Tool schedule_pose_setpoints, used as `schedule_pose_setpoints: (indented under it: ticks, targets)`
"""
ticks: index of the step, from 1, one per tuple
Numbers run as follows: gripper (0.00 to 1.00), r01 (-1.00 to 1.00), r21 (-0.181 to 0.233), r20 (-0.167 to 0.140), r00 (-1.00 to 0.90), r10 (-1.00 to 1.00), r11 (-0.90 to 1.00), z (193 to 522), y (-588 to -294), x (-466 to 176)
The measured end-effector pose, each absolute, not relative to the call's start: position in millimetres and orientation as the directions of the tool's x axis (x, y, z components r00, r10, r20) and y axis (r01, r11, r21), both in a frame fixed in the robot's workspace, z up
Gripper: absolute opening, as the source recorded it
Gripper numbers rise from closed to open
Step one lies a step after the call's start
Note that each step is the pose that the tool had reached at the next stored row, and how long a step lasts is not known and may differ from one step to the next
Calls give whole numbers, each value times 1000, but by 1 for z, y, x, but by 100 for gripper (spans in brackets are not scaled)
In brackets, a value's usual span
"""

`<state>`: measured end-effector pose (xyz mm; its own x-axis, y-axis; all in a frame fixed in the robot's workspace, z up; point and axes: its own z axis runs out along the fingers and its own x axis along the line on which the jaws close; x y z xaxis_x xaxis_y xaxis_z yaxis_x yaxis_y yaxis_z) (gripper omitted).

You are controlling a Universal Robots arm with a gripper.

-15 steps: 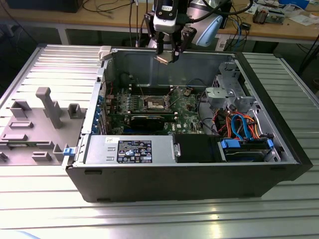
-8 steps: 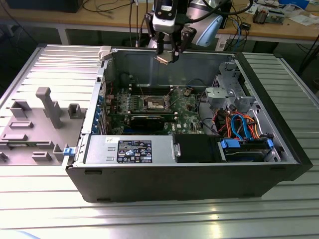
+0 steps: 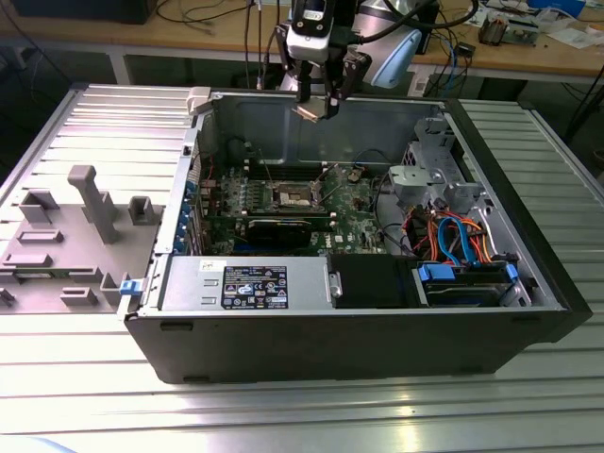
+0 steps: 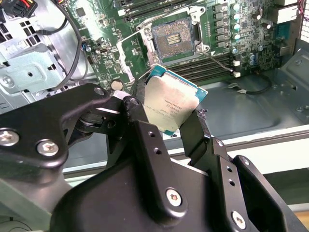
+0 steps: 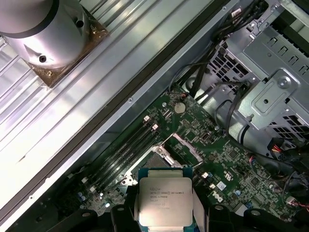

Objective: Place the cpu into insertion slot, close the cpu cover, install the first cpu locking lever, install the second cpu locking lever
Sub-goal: 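Place the cpu into insertion slot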

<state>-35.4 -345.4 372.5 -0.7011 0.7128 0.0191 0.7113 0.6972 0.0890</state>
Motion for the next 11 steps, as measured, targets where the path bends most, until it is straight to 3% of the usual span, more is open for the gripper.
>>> schedule_pose_setpoints:
  ticks: [11]
  targets:
    - [53,730,88,18,-681,732,678,372,-345,-35]
